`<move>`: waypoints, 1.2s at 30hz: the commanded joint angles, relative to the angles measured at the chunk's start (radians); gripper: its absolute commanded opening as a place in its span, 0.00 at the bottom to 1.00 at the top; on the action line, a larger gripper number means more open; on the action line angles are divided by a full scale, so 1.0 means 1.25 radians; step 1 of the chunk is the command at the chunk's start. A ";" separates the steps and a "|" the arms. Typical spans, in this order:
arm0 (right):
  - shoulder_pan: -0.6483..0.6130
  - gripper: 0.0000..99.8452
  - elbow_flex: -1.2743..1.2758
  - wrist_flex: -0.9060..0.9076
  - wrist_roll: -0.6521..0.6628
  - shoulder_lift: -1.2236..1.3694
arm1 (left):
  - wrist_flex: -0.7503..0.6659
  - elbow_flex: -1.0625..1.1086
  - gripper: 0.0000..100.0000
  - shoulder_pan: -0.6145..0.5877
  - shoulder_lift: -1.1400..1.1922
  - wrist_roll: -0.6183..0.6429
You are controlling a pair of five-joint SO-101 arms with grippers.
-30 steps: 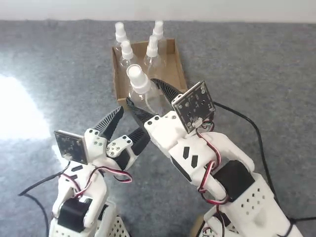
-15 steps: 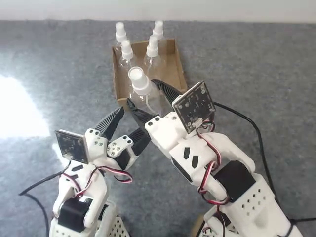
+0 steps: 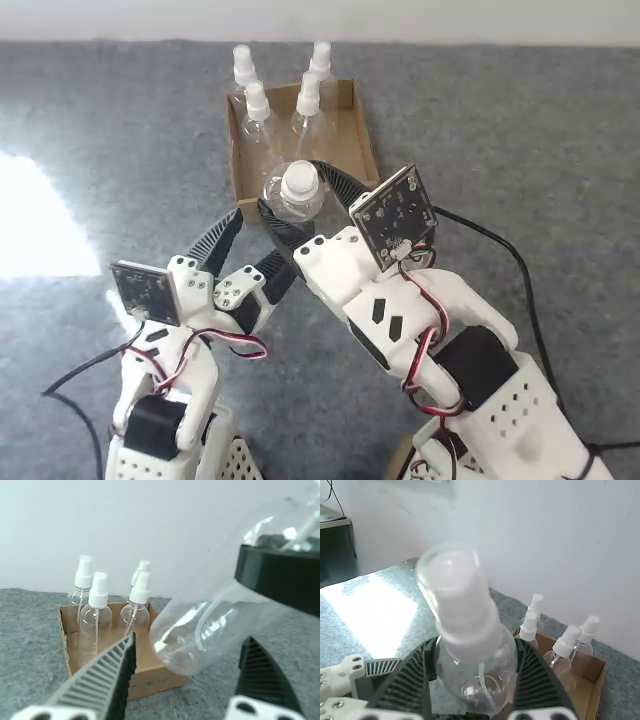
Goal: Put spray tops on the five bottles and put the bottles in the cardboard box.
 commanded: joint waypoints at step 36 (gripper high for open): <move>0.258 0.01 0.036 -0.429 0.066 0.358 | 0.055 -0.118 0.30 -0.279 -0.012 0.152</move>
